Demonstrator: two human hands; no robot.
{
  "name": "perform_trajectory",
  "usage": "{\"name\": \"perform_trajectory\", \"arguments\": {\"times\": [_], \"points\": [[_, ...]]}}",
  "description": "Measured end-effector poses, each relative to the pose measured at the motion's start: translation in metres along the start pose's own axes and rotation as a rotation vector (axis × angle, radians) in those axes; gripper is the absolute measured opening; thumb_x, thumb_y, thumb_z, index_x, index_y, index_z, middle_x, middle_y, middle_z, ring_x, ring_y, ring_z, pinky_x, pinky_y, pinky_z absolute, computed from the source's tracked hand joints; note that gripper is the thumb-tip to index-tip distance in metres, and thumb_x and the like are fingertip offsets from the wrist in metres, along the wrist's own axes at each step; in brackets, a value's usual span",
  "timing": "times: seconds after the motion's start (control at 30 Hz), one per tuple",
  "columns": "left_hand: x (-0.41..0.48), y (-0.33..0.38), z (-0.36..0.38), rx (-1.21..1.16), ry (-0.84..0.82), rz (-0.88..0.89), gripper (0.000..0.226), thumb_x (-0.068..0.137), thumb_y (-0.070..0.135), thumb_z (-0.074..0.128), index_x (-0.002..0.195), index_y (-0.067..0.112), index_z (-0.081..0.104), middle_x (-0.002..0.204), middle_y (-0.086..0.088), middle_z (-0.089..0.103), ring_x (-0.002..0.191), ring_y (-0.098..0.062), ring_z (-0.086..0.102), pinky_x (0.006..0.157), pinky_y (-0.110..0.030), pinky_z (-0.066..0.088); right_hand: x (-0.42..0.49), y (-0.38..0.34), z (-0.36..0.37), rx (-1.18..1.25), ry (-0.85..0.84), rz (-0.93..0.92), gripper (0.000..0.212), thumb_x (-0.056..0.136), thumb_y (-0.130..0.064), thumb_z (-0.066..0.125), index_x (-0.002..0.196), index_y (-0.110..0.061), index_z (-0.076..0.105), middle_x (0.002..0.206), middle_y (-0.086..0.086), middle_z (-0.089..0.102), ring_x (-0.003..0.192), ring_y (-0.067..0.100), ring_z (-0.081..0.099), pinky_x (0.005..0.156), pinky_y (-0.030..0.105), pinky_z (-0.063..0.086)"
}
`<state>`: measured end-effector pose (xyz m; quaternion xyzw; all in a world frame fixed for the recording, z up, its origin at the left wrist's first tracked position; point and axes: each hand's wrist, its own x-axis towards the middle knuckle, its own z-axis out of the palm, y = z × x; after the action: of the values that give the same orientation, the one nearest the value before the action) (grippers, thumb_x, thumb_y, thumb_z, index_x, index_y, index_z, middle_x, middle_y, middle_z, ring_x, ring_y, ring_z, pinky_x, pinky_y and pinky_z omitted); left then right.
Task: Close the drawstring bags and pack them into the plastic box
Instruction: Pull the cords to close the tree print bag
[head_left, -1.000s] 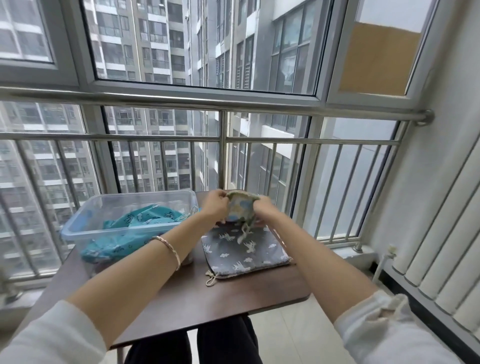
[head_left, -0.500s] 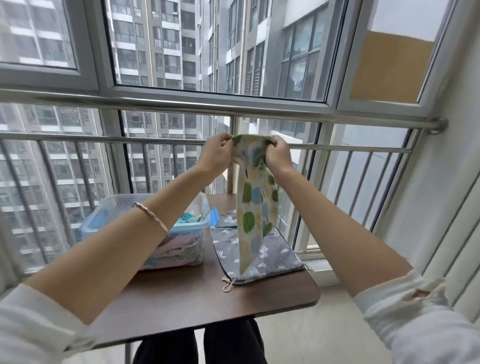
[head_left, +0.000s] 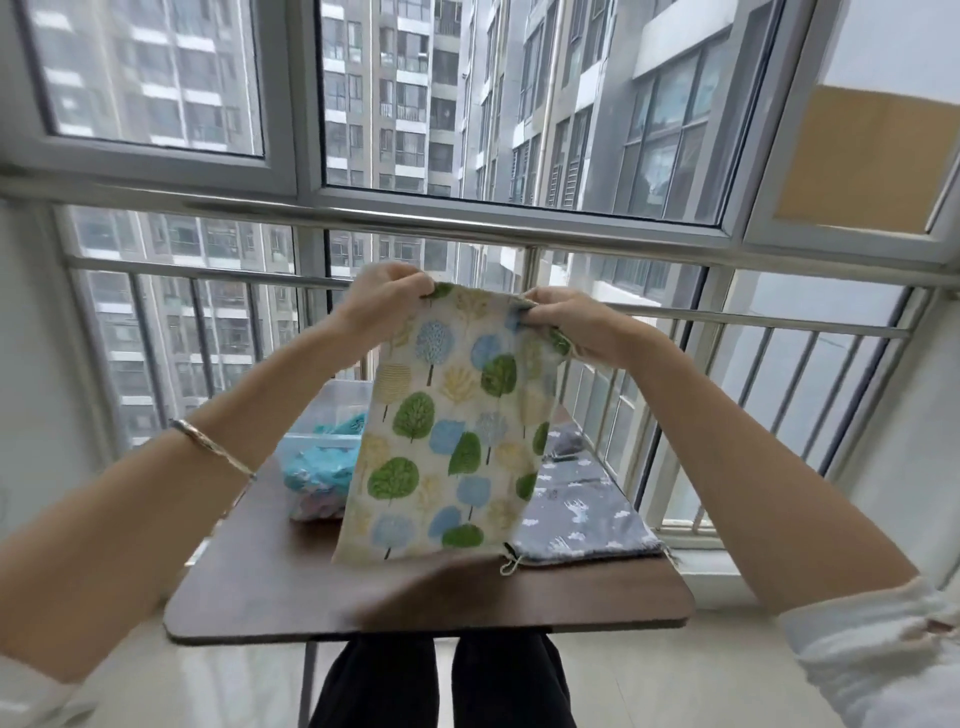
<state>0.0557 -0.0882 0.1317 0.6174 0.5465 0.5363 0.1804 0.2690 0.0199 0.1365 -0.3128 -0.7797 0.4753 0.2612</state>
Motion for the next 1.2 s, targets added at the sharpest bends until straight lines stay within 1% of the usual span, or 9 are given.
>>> {"name": "perform_trajectory", "arguments": {"times": [0.17,0.4,0.6,0.8,0.93,1.0,1.03,1.1,1.2], "points": [[0.001,-0.044,-0.035,0.339,-0.029,-0.023,0.023,0.097,0.019,0.047,0.083,0.008,0.061,0.075,-0.007,0.062,0.067,-0.019,0.055,0.053,-0.022,0.041,0.007,0.016,0.009,-0.366,-0.222,0.108,0.02,0.093,-0.016,0.059,0.109,-0.004,0.055,0.112,0.014,0.064,0.101,0.025,0.064,0.082,0.033,0.057],[0.002,-0.081,-0.064,0.789,-0.048,0.011,0.027,0.096,0.042,0.045,0.088,0.02,0.059,0.08,0.001,0.066,0.063,-0.017,0.061,0.05,-0.026,0.045,0.017,0.045,0.01,-0.634,-0.012,0.06,0.031,0.101,-0.032,0.044,0.089,-0.011,0.064,0.082,0.006,0.06,0.068,0.017,0.049,0.064,0.025,0.044],[-0.001,-0.088,-0.075,0.748,-0.023,-0.083,0.052,0.079,0.069,0.039,0.079,0.022,0.061,0.065,0.005,0.06,0.051,-0.011,0.051,0.048,-0.022,0.041,0.011,0.06,0.005,-0.376,0.024,0.018,0.05,0.096,-0.048,0.043,0.087,-0.008,0.071,0.052,-0.012,0.055,0.047,0.006,0.042,0.052,0.017,0.033],[-0.004,-0.096,-0.075,0.552,-0.029,-0.077,0.048,0.075,0.06,0.046,0.061,0.016,0.061,0.04,0.01,0.048,0.037,-0.01,0.033,0.039,-0.02,0.029,0.014,0.088,-0.01,-0.01,-0.01,0.036,0.05,0.095,-0.044,0.049,0.078,0.001,0.063,0.051,-0.005,0.043,0.05,0.012,0.025,0.052,0.023,0.021],[-0.006,-0.112,-0.099,0.349,0.168,-0.184,0.061,0.074,0.06,0.049,0.073,0.0,0.06,0.063,-0.011,0.057,0.047,-0.013,0.039,0.053,-0.024,0.039,0.004,0.111,-0.033,0.284,0.212,0.095,0.042,0.088,-0.041,0.056,0.061,-0.013,0.041,0.054,-0.001,0.035,0.051,0.013,0.028,0.049,0.021,0.026],[-0.008,-0.118,-0.104,0.034,0.25,-0.342,0.059,0.08,0.056,0.053,0.093,-0.001,0.063,0.08,0.003,0.042,0.065,-0.012,0.053,0.066,-0.027,0.049,0.002,0.121,-0.034,0.5,0.269,0.116,0.036,0.089,-0.037,0.056,0.064,-0.014,0.044,0.063,0.002,0.046,0.062,0.015,0.043,0.061,0.023,0.04],[-0.008,-0.12,-0.101,-0.212,0.22,-0.424,0.051,0.084,0.053,0.053,0.093,0.004,0.063,0.108,-0.03,0.048,0.072,-0.009,0.057,0.071,-0.027,0.053,0.006,0.125,-0.029,0.661,0.274,0.111,0.034,0.091,-0.034,0.056,0.066,-0.014,0.047,0.074,0.005,0.055,0.075,0.017,0.052,0.074,0.026,0.046],[-0.007,-0.116,-0.086,-0.758,0.087,-0.481,0.037,0.087,0.048,0.052,0.074,0.015,0.064,0.079,-0.004,0.055,0.073,-0.007,0.057,0.074,-0.02,0.051,0.016,0.123,-0.01,1.026,0.257,0.098,0.03,0.094,-0.031,0.055,0.069,-0.016,0.051,0.1,0.01,0.064,0.104,0.022,0.058,0.098,0.038,0.045],[0.004,-0.111,-0.059,-1.107,0.017,-0.416,0.032,0.09,0.043,0.052,0.069,0.023,0.064,0.112,-0.005,0.065,0.109,-0.021,0.058,0.103,-0.035,0.043,0.035,0.11,0.021,1.275,0.221,0.019,0.024,0.096,-0.033,0.052,0.085,-0.016,0.065,0.113,0.007,0.067,0.118,0.027,0.057,0.106,0.056,0.036]]}}
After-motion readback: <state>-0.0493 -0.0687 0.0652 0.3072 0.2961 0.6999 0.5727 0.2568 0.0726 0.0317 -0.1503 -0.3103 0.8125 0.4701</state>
